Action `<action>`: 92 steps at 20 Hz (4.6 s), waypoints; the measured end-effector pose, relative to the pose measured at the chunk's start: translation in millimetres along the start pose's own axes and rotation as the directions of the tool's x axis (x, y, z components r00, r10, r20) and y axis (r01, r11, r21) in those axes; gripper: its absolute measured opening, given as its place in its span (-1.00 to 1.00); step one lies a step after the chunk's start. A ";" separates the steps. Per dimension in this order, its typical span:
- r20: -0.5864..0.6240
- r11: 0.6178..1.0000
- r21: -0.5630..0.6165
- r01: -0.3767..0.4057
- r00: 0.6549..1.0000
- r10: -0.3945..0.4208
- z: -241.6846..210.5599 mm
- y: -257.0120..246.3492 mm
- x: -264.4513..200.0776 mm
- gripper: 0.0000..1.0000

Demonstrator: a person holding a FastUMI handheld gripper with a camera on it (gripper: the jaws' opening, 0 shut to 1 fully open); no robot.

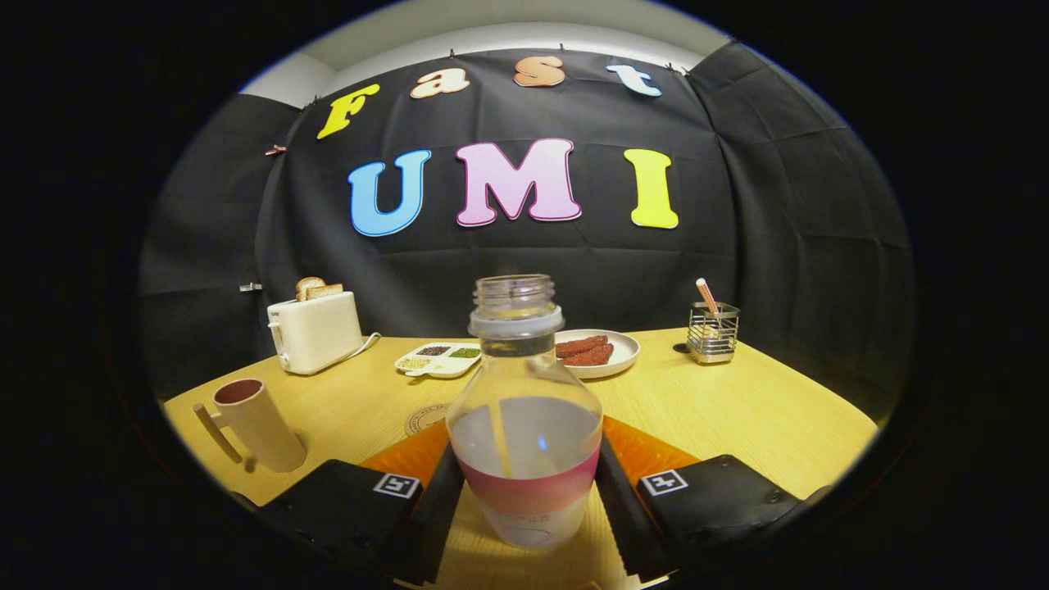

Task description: Take the bottle from table, then pour the juice into the cup, finally place the bottle on the coaster

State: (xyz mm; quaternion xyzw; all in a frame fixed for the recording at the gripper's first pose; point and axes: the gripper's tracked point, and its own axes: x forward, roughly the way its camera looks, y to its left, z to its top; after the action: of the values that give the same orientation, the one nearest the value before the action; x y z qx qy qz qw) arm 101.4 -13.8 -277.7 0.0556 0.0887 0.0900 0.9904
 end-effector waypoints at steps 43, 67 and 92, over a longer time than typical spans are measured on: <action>-0.155 0.148 -0.968 -0.204 0.945 0.289 11.6 204.9 35.0 0.50; -0.196 -0.218 -0.966 -0.137 0.940 0.280 -4.0 213.0 54.8 0.50; -0.222 -0.467 -0.883 -0.043 0.915 0.336 8.2 237.8 63.8 0.50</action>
State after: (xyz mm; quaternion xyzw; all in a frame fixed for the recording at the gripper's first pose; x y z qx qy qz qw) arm 124.6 229.9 -250.3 -0.7750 -0.1274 0.2996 0.5416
